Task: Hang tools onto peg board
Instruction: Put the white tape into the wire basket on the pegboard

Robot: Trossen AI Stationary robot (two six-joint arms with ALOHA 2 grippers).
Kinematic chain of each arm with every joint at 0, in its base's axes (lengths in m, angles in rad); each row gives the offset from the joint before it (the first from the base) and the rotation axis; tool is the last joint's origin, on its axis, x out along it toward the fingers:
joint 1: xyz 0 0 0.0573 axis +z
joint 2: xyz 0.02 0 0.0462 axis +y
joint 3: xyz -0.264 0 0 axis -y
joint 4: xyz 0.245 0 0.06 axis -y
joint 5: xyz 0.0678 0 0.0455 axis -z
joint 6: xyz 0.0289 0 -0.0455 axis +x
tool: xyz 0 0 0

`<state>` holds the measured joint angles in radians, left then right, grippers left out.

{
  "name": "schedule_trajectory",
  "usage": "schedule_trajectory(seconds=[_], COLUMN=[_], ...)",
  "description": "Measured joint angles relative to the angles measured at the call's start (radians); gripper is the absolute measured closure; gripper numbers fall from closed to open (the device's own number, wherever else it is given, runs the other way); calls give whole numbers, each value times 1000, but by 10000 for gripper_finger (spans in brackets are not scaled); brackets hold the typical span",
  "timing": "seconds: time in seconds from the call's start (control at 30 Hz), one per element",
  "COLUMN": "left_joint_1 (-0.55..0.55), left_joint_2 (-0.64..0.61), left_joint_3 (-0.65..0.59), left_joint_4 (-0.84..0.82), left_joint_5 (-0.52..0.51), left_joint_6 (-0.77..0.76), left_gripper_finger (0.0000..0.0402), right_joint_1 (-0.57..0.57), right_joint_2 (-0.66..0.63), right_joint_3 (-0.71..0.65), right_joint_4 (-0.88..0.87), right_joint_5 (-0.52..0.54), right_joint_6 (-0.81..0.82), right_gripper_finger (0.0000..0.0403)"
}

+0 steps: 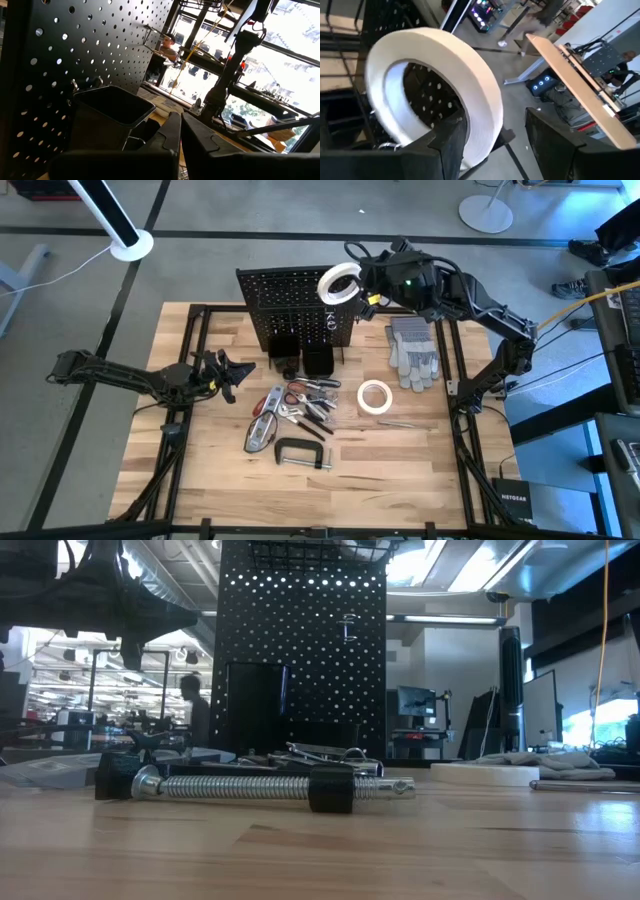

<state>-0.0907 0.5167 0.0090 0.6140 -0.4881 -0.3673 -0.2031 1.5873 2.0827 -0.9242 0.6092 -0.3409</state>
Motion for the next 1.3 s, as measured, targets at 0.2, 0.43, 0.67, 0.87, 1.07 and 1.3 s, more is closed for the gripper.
schedule_trajectory(seconds=[0.2, 0.43, 0.67, 0.87, 1.07, 1.3], left_joint_1=[0, 0, 0, 0, 0, 0], left_joint_2=[0, 0, 0, 0, 0, 2], left_joint_3=[0, 0, 0, 0, 21, 49], left_joint_4=[0, 0, 0, 5, 3, -8], left_joint_5=[0, 0, 0, 0, 11, 13], left_joint_6=[0, -7, -8, -13, 7, 55], left_gripper_finger=[400, 400, 400, 400, 400, 400], right_joint_1=[0, 0, 0, 1, 1, 1], right_joint_2=[6, 6, 15, -20, -106, -216], right_joint_3=[-4, -4, -4, -4, -4, -3], right_joint_4=[-29, -91, -33, -37, -71, -290], right_joint_5=[0, -52, 46, 53, -46, -433], right_joint_6=[15, 41, 18, -4, -4, 104], right_gripper_finger=[201, 201, 201, 201, 201, 201])
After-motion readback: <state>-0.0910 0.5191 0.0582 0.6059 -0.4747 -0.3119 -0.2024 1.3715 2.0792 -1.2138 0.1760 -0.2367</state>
